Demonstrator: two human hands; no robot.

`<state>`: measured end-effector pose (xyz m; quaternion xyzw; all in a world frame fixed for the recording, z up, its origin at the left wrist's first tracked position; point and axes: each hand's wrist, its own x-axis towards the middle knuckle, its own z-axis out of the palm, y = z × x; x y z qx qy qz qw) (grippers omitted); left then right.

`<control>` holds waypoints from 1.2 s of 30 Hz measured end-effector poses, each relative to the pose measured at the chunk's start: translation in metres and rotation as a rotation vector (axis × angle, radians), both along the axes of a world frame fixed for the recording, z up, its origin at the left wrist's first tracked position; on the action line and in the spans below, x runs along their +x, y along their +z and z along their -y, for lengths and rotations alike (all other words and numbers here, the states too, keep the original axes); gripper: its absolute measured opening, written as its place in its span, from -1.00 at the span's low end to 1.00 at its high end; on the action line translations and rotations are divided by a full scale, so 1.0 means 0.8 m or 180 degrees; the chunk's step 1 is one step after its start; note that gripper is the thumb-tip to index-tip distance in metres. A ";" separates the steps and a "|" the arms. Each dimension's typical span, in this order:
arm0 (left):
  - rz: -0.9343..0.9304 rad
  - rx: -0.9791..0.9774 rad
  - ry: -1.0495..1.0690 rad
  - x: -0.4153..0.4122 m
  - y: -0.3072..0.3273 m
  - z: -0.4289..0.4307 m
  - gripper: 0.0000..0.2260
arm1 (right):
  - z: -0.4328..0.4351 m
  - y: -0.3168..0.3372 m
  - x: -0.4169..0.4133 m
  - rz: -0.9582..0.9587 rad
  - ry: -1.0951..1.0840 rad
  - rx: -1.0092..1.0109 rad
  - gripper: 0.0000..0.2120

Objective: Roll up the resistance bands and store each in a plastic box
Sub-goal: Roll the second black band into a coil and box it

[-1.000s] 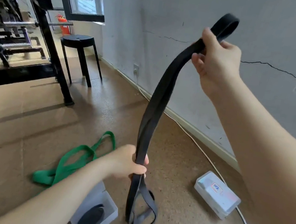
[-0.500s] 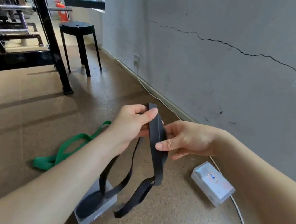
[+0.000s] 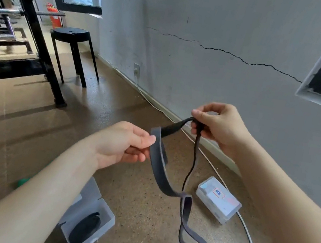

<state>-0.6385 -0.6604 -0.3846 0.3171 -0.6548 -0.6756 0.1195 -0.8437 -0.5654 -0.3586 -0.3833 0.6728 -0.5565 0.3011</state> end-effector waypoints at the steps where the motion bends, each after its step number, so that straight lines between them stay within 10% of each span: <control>1: 0.0222 -0.0111 -0.0236 0.003 0.001 -0.001 -0.85 | -0.002 0.004 -0.001 0.0234 -0.0076 -0.0127 -0.95; 5: 0.2310 -0.2591 -0.0234 0.000 -0.008 0.001 -0.89 | -0.012 0.022 0.001 0.0983 -0.0028 -0.0357 -0.95; 7: 0.2246 -0.3348 0.0345 -0.008 -0.007 -0.008 -0.84 | -0.014 0.033 0.004 0.1358 0.0033 -0.0523 -0.94; 10: 0.0514 -0.2156 0.0032 -0.026 -0.002 -0.032 -0.73 | -0.012 0.044 0.008 0.1733 0.0135 -0.0772 -0.92; 15: -0.0063 -0.2339 -0.0038 -0.046 -0.003 -0.055 -0.86 | -0.008 0.042 0.011 0.1751 -0.0008 -0.0736 -0.91; 20: -0.0548 -0.2547 0.0401 -0.039 0.003 -0.049 -0.83 | -0.009 0.021 0.001 -0.1979 0.0076 0.0718 -0.69; 25: -0.0768 -0.2344 0.0885 -0.033 0.011 -0.040 -0.79 | -0.017 0.011 0.013 -0.0162 0.1657 0.0215 -0.58; 36: -0.0819 -0.2253 0.1444 -0.018 0.029 -0.031 -0.74 | 0.003 -0.006 0.034 -0.0337 0.1271 -0.0557 -0.65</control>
